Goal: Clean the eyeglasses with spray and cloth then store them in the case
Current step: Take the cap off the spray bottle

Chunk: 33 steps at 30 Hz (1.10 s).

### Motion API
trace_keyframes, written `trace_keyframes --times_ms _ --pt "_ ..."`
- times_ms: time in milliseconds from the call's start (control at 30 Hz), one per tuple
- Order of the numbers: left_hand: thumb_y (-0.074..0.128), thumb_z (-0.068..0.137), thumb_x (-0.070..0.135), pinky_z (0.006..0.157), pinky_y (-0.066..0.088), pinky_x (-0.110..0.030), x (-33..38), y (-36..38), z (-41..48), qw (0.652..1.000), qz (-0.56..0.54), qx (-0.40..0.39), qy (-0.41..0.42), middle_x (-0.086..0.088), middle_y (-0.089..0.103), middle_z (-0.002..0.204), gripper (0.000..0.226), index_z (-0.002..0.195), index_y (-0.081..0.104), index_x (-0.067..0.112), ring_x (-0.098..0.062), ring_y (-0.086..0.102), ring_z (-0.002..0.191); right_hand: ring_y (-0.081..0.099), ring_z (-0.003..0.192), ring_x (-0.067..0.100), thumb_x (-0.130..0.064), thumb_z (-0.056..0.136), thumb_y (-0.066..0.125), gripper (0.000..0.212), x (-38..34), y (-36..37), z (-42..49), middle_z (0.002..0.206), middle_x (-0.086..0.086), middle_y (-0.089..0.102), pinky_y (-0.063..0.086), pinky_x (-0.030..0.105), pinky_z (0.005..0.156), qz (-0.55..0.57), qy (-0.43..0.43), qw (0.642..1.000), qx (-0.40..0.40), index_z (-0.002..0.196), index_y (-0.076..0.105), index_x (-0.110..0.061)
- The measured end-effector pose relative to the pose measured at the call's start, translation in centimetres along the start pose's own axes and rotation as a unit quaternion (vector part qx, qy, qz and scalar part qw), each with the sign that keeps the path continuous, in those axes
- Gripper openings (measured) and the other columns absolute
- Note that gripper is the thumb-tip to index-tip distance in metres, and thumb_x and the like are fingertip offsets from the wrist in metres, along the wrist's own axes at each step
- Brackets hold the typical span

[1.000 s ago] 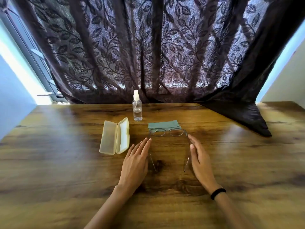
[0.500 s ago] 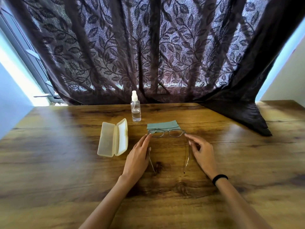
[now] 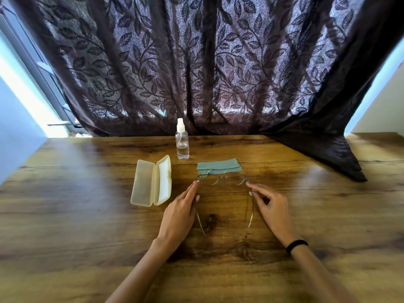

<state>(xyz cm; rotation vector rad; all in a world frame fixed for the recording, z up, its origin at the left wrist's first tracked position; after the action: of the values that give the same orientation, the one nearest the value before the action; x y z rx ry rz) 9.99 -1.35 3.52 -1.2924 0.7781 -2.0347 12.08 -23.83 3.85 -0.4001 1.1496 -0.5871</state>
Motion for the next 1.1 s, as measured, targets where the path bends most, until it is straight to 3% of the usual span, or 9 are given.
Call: trace_keyframes --times_ms 233,333,433,567,667,800,867,967,1100 --pt "0.045 0.095 0.012 0.097 0.045 -0.033 0.0 0.0 -0.6 1.000 0.013 -0.004 0.010 -0.003 0.043 0.141 0.049 0.140 0.027 0.021 -0.019 0.049 0.123 0.054 0.098 -0.004 -0.001 0.083 0.062 0.034 -0.1 0.2 -0.5 0.108 -0.010 0.059 0.034 -0.007 0.082 -0.001 0.001 1.000 -0.002 0.110 0.060 -0.021" --pt "0.047 0.092 0.001 0.101 0.043 -0.036 -0.1 0.3 -0.7 0.999 0.037 -0.021 0.009 -0.002 0.037 0.146 0.061 0.142 0.020 0.023 -0.019 0.042 0.129 0.055 0.100 -0.002 0.001 0.083 0.061 0.038 0.0 0.3 -0.5 0.109 -0.009 0.061 0.035 -0.004 0.086 0.007 0.001 1.000 -0.003 0.111 0.058 -0.024" --pt "0.053 0.084 -0.009 0.101 0.042 -0.038 0.2 -0.1 -0.9 0.996 0.085 -0.013 -0.003 -0.003 0.035 0.147 0.078 0.143 0.014 0.024 -0.020 0.035 0.134 0.054 0.095 -0.013 0.003 0.083 0.060 0.040 0.0 -0.1 -0.4 0.110 -0.007 0.062 0.039 -0.003 0.082 0.011 0.002 1.000 0.010 0.113 0.057 -0.024" --pt "0.070 0.072 -0.010 0.084 0.052 -0.043 2.7 -2.7 0.2 0.995 0.081 0.054 0.033 -0.012 0.054 0.132 0.078 0.139 0.036 0.011 -0.028 0.054 0.118 0.053 0.092 -0.020 0.003 0.083 0.060 0.038 -0.7 -1.0 0.6 0.107 -0.006 0.061 0.040 -0.004 0.071 0.021 -0.003 0.999 0.042 0.114 0.060 -0.019" --pt "0.058 0.083 -0.008 0.090 0.050 -0.042 3.2 -5.4 2.3 0.991 0.026 0.126 0.026 -0.015 0.058 0.126 0.056 0.135 0.043 0.008 -0.029 0.058 0.111 0.056 0.093 -0.014 -0.001 0.084 0.060 0.034 -2.5 -0.6 2.4 0.106 -0.008 0.062 0.043 0.000 0.076 0.050 -0.013 0.998 0.045 0.114 0.060 -0.018" --pt "0.056 0.083 -0.007 0.096 0.047 -0.043 1.3 -6.8 6.4 0.987 -0.021 0.158 -0.013 -0.016 0.057 0.128 0.054 0.134 0.042 0.008 -0.030 0.054 0.116 0.061 0.091 0.001 -0.007 0.086 0.060 0.028 -5.7 1.7 5.9 0.104 -0.002 0.065 0.051 0.012 0.078 0.080 -0.027 0.996 0.019 0.114 0.061 -0.012" --pt "0.059 0.084 -0.002 0.105 0.038 -0.038 -0.4 -6.6 8.4 0.986 -0.034 0.157 -0.047 -0.013 0.048 0.137 0.056 0.136 0.039 0.007 -0.027 0.043 0.127 0.062 0.092 0.009 -0.007 0.086 0.061 0.028 -7.3 3.5 7.8 0.104 0.002 0.066 0.051 0.012 0.079 0.094 -0.034 0.995 -0.007 0.114 0.061 -0.009" --pt "0.061 0.085 0.007 0.106 0.029 -0.033 -3.0 -6.2 10.9 0.986 -0.027 0.135 -0.094 -0.015 0.036 0.146 0.060 0.138 0.033 0.004 -0.027 0.033 0.134 0.063 0.093 0.013 -0.008 0.084 0.064 0.029 -9.2 6.3 10.9 0.104 0.006 0.067 0.049 0.009 0.078 0.124 -0.037 0.991 -0.037 0.113 0.062 -0.007" --pt "0.065 0.082 0.010 0.096 0.040 -0.039 -5.0 -6.3 13.3 0.987 0.014 0.109 -0.116 -0.017 0.045 0.139 0.068 0.140 0.031 0.005 -0.033 0.046 0.123 0.063 0.097 0.015 -0.015 0.083 0.067 0.040 -10.2 10.2 14.7 0.114 0.009 0.065 0.051 0.022 0.085 0.121 -0.011 0.989 -0.086 0.121 0.057 -0.007"
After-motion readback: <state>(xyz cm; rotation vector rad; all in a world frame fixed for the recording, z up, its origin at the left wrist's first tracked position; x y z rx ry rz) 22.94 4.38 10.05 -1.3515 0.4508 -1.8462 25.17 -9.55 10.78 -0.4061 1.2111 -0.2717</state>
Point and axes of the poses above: each hand's wrist, its own z-axis towards the middle knuckle, its own y-axis out of the palm, x = y × z, the point moved 9 cm from there along z, towards the middle knuckle
